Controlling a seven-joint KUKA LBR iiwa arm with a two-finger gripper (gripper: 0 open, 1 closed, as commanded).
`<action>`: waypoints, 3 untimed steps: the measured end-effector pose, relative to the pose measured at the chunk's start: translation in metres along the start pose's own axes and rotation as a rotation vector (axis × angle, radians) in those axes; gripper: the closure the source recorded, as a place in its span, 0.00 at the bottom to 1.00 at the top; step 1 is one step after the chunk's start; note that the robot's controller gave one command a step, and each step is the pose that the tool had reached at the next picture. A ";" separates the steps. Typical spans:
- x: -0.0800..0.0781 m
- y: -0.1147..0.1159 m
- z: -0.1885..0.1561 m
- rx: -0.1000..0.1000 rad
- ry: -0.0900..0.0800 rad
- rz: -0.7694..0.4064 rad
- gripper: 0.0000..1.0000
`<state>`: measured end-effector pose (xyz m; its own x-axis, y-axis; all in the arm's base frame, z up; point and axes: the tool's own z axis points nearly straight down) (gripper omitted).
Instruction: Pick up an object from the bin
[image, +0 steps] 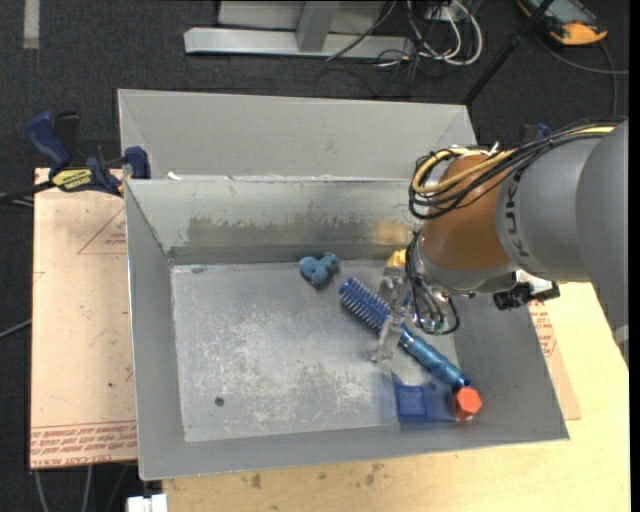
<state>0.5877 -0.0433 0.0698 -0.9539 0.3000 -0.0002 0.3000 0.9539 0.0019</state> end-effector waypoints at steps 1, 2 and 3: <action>0.000 0.000 0.000 -0.001 -0.001 -0.001 0.00; -0.001 0.001 0.000 -0.001 -0.001 -0.003 0.00; 0.000 0.002 0.001 -0.004 0.001 -0.002 1.00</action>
Offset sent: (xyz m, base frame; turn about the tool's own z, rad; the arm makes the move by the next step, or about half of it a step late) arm 0.0000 0.0000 0.0000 0.0000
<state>0.5883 -0.0410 0.0691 -0.9545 0.2982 0.0005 0.2982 0.9545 0.0060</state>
